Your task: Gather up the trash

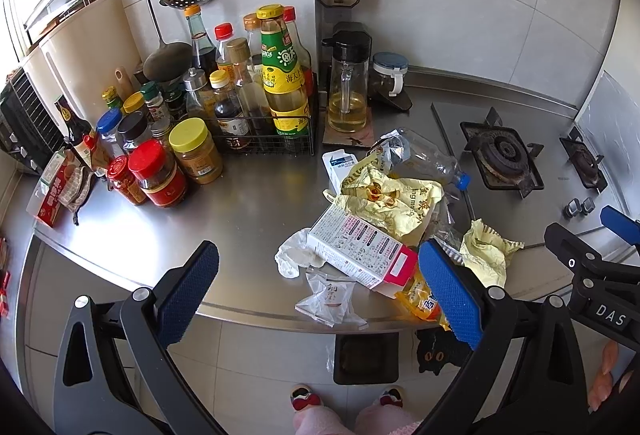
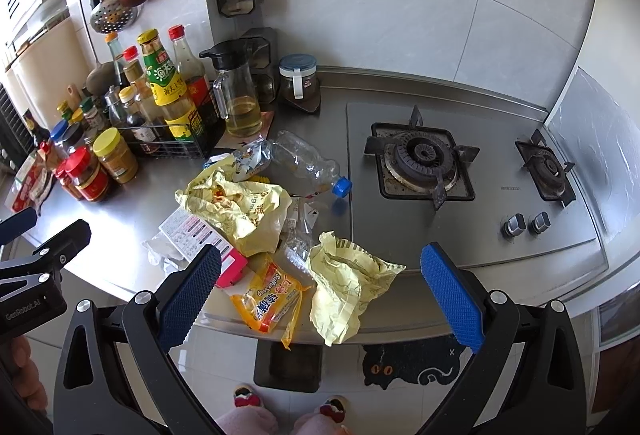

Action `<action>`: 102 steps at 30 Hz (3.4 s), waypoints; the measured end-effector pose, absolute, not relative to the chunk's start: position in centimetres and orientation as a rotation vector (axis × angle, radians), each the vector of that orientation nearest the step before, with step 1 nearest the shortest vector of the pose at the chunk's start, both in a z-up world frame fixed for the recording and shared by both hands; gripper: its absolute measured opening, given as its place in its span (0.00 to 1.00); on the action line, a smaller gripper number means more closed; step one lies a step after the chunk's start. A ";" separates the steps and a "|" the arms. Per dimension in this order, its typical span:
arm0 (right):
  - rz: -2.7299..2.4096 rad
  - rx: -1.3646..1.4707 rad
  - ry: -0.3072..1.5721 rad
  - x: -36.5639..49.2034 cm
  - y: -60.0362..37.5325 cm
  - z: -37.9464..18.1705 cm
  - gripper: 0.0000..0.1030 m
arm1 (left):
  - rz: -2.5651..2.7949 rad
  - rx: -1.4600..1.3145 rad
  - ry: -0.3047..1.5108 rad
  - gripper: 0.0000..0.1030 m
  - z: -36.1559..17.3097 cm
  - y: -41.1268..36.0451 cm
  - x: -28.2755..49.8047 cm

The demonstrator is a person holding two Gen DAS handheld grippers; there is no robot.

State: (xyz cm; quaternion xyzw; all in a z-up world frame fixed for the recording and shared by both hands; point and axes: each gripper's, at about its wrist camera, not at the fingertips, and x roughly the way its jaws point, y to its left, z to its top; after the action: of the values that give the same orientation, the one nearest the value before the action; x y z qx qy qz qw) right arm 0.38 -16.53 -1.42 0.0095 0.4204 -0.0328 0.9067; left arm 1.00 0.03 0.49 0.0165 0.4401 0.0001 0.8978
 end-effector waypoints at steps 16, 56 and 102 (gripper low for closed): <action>-0.066 0.017 0.860 0.2 -16.6 -1.3 0.97 | 0.005 0.040 0.904 0.92 0.6 -0.1 0.8; -0.064 0.088 0.969 1.3 -21.0 -13.3 0.87 | -0.147 0.041 1.040 0.78 -12.8 1.4 1.0; 0.048 0.208 0.993 -5.5 -22.8 -14.8 0.18 | -0.266 -0.059 1.069 0.00 -15.3 2.1 -3.3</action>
State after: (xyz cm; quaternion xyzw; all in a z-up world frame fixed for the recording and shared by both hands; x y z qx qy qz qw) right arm -5.51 -22.78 -14.82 0.0995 0.4753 0.0230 0.8739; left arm -3.33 2.05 -15.31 -0.0282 0.5076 -0.1266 0.8518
